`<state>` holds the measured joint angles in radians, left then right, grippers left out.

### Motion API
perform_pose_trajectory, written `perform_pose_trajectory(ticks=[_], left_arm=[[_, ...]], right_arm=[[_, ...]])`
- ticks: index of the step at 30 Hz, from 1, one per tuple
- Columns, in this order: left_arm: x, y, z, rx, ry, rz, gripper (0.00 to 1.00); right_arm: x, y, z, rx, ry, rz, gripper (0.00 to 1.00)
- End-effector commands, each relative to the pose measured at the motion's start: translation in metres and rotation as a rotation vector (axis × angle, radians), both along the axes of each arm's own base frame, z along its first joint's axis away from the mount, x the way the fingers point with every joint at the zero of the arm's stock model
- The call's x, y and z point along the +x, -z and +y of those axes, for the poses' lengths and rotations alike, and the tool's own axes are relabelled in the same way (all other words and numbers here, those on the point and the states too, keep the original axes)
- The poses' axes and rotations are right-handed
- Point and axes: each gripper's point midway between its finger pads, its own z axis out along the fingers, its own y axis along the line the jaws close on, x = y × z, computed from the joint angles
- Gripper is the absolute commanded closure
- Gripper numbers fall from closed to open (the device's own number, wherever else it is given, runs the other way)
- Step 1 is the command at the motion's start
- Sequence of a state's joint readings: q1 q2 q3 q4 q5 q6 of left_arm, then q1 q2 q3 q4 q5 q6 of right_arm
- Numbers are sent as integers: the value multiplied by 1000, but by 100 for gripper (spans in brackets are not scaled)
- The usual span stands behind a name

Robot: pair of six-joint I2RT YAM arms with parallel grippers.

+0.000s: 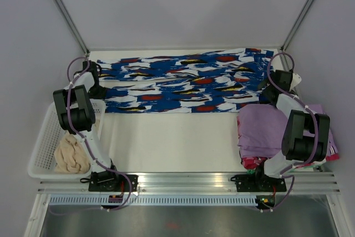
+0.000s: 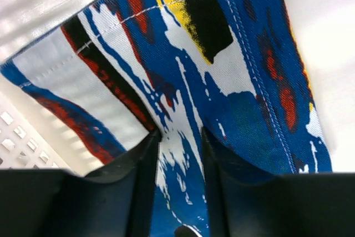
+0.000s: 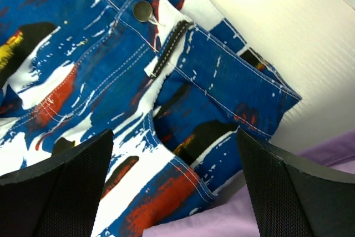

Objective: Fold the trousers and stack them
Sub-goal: Flatten the trousers out

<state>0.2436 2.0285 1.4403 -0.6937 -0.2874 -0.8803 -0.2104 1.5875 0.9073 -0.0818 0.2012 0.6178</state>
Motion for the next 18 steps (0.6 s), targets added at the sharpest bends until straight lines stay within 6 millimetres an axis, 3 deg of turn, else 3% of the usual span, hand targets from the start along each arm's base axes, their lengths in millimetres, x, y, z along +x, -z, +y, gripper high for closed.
perform_pose_trajectory(ticks=[1,6,7,12,18], left_arm=[[-13,30,-12,-63,22,81,62],[-10,30,-12,-67,47,73,80],[-7,30,-13,-69,52,66,97],[-1,26,-10,-59,74,44,98],[14,3,0,6,89,-21,98]], right_arm=[[18,-23,-9,-14,34,-75,2],[16,-22,-12,-23,47,-64,2],[15,-20,-12,-23,46,-59,2],[3,-10,-14,-37,58,-18,2],[-12,0,-26,-50,92,26,2]])
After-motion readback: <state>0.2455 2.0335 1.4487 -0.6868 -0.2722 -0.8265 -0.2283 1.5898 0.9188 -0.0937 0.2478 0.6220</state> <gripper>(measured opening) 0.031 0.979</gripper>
